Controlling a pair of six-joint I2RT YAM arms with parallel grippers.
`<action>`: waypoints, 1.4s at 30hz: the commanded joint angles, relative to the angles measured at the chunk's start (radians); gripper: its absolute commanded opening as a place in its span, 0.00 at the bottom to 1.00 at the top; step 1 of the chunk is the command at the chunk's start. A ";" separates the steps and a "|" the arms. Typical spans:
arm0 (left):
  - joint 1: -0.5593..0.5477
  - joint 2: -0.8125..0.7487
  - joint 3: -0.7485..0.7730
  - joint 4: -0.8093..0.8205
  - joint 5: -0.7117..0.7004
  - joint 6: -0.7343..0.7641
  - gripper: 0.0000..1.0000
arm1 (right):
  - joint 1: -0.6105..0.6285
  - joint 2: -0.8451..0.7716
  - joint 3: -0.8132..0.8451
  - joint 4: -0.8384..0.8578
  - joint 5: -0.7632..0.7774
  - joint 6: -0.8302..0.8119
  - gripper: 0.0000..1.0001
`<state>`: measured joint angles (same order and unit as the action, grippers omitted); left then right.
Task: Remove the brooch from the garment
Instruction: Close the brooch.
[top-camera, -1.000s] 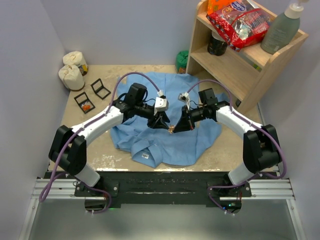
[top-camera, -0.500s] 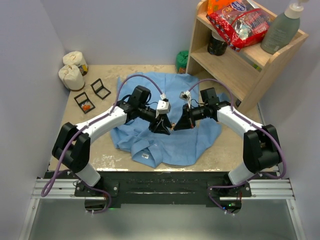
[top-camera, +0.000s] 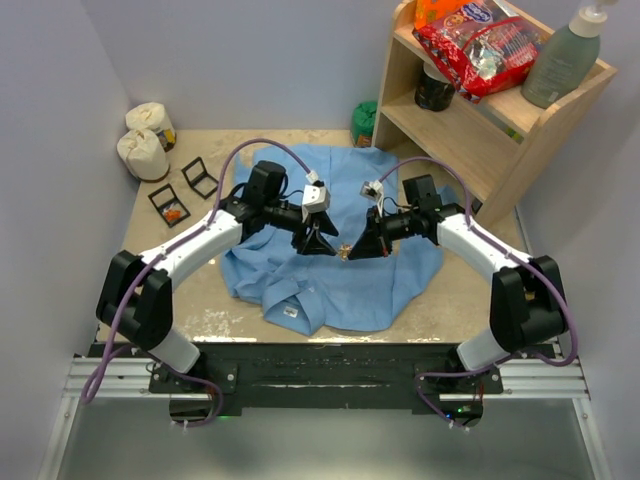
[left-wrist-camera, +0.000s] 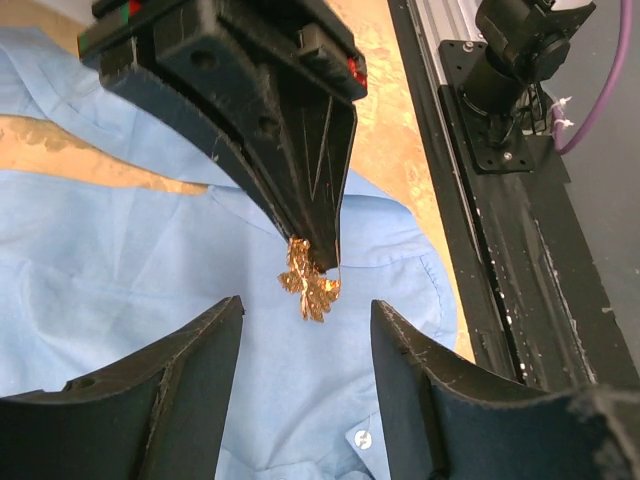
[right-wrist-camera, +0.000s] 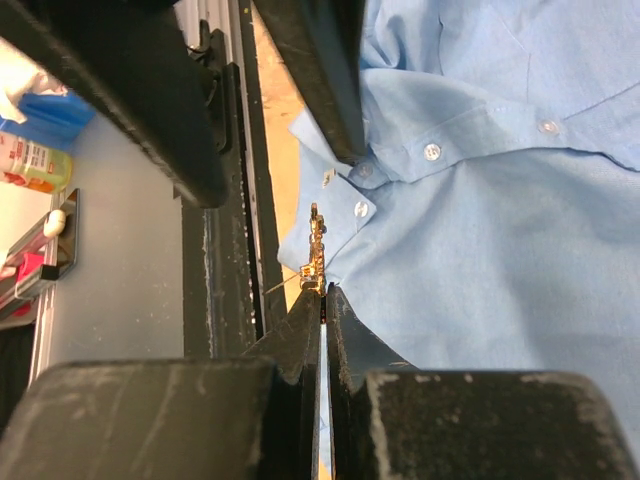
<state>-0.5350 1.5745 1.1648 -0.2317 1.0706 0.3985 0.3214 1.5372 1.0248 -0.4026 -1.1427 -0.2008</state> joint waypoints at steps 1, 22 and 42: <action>0.004 -0.001 -0.011 0.042 0.026 -0.050 0.59 | -0.002 -0.043 0.000 0.021 -0.011 0.008 0.00; -0.059 0.062 -0.013 0.126 0.029 -0.150 0.58 | -0.001 -0.032 -0.005 0.045 0.014 0.024 0.00; -0.080 0.061 -0.028 0.183 -0.012 -0.208 0.53 | -0.001 -0.043 -0.014 0.064 0.018 0.035 0.00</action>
<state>-0.6109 1.6531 1.1469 -0.0895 1.0512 0.2150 0.3214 1.5162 1.0203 -0.3721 -1.1194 -0.1753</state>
